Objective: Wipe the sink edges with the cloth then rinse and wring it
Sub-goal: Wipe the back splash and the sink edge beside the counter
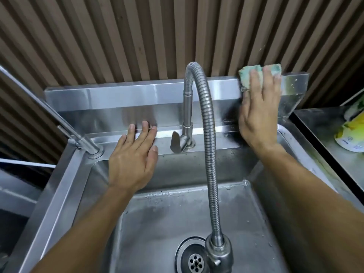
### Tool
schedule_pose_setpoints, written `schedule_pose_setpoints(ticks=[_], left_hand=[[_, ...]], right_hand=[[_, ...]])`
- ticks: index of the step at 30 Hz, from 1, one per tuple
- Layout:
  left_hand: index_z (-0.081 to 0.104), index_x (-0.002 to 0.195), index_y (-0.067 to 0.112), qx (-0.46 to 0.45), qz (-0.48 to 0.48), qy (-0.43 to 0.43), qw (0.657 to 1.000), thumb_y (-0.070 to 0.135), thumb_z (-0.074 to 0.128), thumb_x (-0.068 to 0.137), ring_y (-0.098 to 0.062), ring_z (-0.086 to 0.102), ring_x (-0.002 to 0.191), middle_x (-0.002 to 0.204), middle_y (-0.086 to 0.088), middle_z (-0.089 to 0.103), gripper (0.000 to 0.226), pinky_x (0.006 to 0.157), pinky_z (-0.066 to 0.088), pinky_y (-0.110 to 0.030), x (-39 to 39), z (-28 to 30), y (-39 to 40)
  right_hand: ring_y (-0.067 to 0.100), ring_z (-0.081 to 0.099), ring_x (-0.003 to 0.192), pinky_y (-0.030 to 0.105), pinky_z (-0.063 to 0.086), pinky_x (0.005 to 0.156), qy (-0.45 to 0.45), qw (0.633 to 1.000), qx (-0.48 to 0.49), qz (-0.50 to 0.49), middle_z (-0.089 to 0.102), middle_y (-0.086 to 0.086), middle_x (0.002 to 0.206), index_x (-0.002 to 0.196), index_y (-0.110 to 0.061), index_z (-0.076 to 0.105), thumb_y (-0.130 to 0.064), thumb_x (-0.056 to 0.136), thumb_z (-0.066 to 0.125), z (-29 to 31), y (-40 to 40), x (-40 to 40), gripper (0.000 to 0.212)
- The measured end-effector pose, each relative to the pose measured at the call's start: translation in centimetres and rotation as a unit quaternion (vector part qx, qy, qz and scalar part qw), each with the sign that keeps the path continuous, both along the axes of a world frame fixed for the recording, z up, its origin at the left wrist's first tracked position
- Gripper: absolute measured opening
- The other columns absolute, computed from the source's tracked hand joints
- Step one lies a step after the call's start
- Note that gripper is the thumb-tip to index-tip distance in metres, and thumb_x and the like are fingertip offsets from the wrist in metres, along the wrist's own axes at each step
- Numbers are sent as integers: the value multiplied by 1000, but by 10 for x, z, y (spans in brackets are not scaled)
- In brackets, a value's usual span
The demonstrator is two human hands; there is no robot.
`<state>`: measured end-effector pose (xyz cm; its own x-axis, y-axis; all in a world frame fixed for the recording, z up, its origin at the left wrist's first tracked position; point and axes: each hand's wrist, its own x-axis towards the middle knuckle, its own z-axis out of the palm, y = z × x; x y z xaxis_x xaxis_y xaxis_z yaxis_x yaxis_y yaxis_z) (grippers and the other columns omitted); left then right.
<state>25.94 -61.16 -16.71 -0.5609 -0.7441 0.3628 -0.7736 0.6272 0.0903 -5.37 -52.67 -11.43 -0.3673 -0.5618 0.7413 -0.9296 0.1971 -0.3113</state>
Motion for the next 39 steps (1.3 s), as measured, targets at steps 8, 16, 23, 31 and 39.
schedule_pose_setpoints(ticks=[8,16,23,31,39], left_hand=[[34,158,28,5,8,1,1000,42,23,105,-28,27,153,162,5,33,56,120,29,-46,-1,2,3],[36,158,24,18,21,9,1000,42,21,105,-32,28,152,161,-1,37,58,119,30,-50,-4,7,8],[29,158,23,19,11,8,1000,44,17,106,-32,27,152,161,-2,36,58,118,30,-51,-4,7,10],[32,157,17,19,17,14,1000,41,19,105,-39,32,150,158,-6,42,59,117,32,-54,-5,9,12],[31,156,21,22,32,18,999,42,15,106,-37,32,149,154,-8,47,57,116,32,-53,-9,11,16]], right_hand=[[27,6,158,44,5,128,76,978,46,189,14,2,169,161,-26,13,-19,106,51,15,-27,86,67],[42,7,156,55,9,126,-134,985,-57,-91,17,18,169,161,-14,28,-29,112,29,20,1,-13,51],[38,-4,158,54,0,128,-132,991,-29,6,7,14,172,163,-13,18,-27,112,31,16,-22,74,55],[44,5,156,50,4,126,-251,948,-121,-155,10,21,169,161,-9,22,-17,108,31,20,1,-30,55],[39,-16,156,58,-1,127,-151,988,-24,30,-7,16,171,164,-12,8,-24,110,29,5,-26,82,59]])
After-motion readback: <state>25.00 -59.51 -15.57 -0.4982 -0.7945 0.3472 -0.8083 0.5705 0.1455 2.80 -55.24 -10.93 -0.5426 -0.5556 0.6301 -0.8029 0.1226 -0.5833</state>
